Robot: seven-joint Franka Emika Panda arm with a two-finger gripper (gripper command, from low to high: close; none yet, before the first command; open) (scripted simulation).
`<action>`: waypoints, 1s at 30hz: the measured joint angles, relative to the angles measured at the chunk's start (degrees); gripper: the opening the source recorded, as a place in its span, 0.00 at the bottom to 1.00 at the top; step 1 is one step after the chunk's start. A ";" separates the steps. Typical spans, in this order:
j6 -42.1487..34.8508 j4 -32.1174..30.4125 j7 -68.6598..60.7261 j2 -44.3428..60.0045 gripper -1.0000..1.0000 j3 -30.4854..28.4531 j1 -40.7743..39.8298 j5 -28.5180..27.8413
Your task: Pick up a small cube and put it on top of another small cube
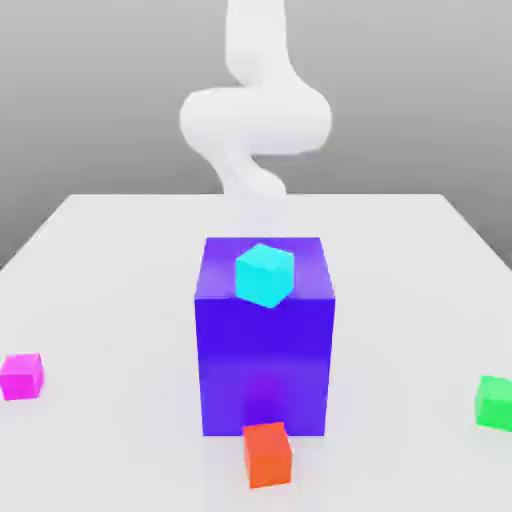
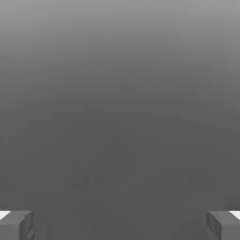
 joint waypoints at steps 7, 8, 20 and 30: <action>6.38 -3.62 4.69 14.90 0.50 -7.28 -4.73 4.41; 7.27 -4.13 5.32 16.98 0.50 -8.25 -5.43 5.05; 17.97 -10.19 13.39 41.86 0.50 -18.24 -17.10 12.13; 29.22 -11.24 13.67 61.44 0.50 -15.44 -27.09 20.35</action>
